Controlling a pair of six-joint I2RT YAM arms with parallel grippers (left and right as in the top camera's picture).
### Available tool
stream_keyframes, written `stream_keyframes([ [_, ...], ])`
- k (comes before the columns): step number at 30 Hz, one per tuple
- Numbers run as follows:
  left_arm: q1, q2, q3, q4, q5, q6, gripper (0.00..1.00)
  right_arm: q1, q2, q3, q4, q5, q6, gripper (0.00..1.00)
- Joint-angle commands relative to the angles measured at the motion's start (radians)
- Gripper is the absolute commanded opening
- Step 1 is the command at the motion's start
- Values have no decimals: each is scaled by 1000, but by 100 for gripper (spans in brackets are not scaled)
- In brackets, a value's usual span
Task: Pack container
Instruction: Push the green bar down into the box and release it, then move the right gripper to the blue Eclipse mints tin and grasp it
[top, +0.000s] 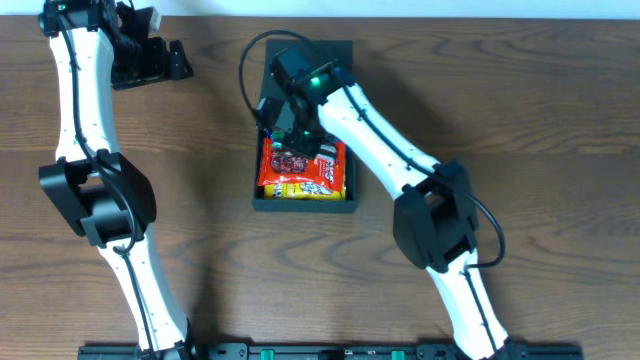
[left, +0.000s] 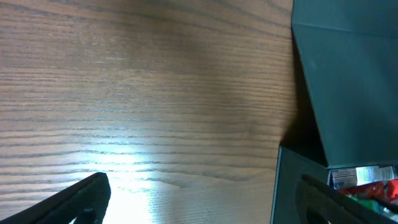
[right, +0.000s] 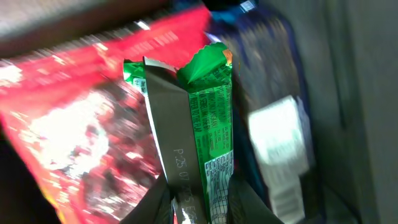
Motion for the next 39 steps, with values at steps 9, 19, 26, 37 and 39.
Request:
stream_keyframes([
  [9,4,-34,-2,1,-10,-4,95,35,10,23,-5,3,-27,33],
  [19,4,-34,-2,0,-3,-4,95,36,-15,39,-10,53,37,65],
  [26,4,-34,-2,-1,0,-4,96,28,-168,87,-13,54,98,78],
  [37,4,-34,-2,-6,1,-4,95,-295,-260,54,-153,49,852,85],
  [39,4,-34,-2,-5,1,-4,95,-367,-254,24,-219,49,1046,84],
])
